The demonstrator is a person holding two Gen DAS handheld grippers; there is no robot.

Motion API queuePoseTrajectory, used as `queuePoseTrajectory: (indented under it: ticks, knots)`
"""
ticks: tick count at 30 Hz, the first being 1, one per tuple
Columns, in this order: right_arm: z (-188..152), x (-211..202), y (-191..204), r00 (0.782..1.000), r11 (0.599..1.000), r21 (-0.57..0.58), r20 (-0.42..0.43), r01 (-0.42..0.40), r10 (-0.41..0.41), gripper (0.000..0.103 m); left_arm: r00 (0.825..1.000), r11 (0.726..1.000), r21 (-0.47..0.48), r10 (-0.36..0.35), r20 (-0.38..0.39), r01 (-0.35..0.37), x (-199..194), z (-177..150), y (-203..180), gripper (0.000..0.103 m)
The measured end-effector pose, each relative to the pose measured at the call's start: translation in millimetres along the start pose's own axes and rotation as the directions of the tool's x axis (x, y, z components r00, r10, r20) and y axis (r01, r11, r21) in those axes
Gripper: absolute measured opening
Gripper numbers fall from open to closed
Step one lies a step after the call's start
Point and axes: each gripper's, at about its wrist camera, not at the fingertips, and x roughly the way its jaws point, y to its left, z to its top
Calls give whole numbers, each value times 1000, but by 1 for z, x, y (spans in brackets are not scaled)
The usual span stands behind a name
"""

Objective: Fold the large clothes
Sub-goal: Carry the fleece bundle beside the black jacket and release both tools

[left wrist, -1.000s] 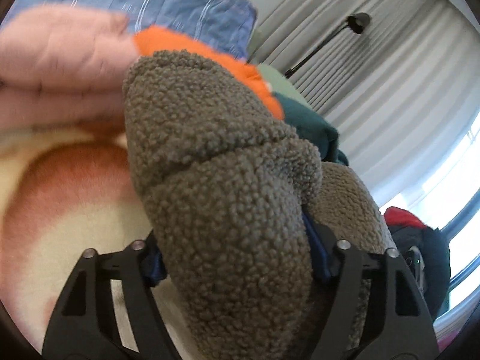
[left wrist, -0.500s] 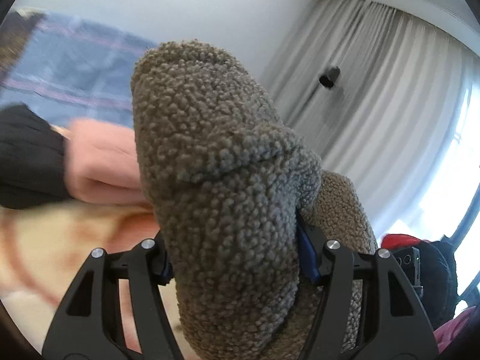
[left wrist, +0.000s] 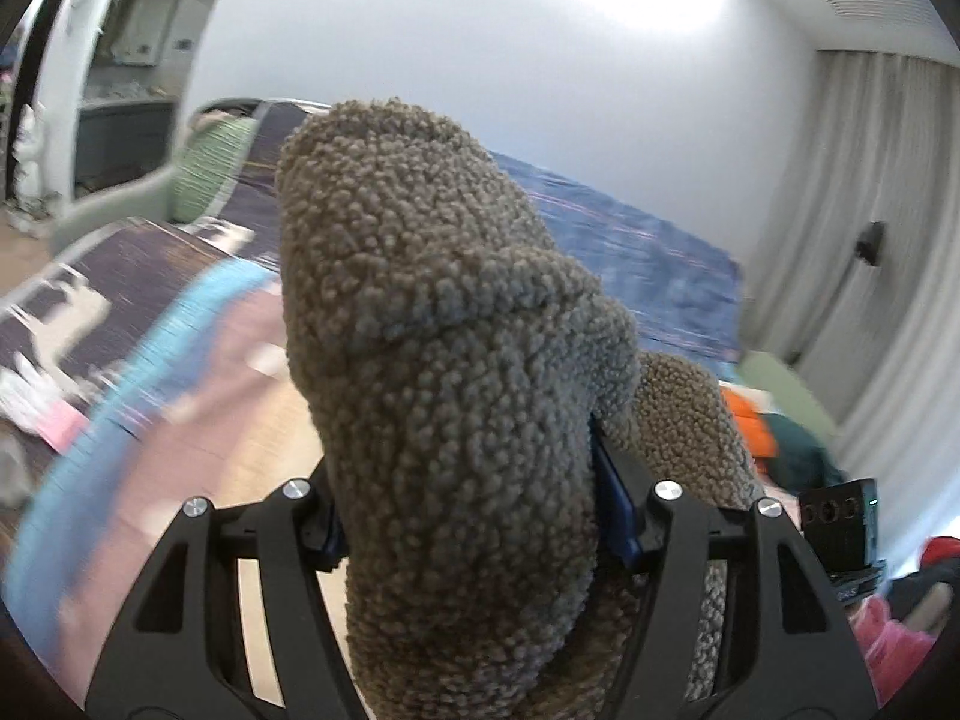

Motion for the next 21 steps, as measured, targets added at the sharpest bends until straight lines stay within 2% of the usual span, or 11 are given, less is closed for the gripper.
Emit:
queuePoseTrajectory:
  ticks: [6,9,11,13,15,16,17,18,19,20,21]
  knots:
    - [95,94,5,999,998,-61,-18,34,-35,28,986,986,7,164,14,-164,41,80,83,65]
    - [146,144,-4,996,992,-83,-9,91,-92,28,966,965,53,257,30,-258,78,118,106,64]
    - [166,174,-14,991,987,-83,16,135,-135,28,940,936,97,336,51,-340,106,139,116,64]
    - [183,207,-44,971,971,-30,36,237,-236,29,905,896,127,418,81,-425,131,150,126,65]
    - [186,238,-94,941,933,124,-13,337,-338,32,819,811,119,565,99,-573,168,144,148,70]
    - [180,253,-116,910,893,177,-53,414,-412,33,782,778,77,621,61,-624,186,134,160,70]
    - [174,263,-122,883,868,159,-77,470,-463,33,756,756,38,654,-21,-653,213,118,175,60]
    - [167,270,-120,876,871,93,-50,482,-479,35,759,762,49,647,-69,-645,232,102,181,56]
    - [165,269,-114,878,876,65,-1,478,-479,43,766,771,90,637,-91,-630,247,86,180,56]
    - [166,267,-112,869,867,72,18,492,-495,43,762,767,129,640,-95,-628,256,73,177,59]
    - [167,268,-114,866,862,94,0,499,-501,43,758,761,178,644,-101,-624,266,59,172,66]
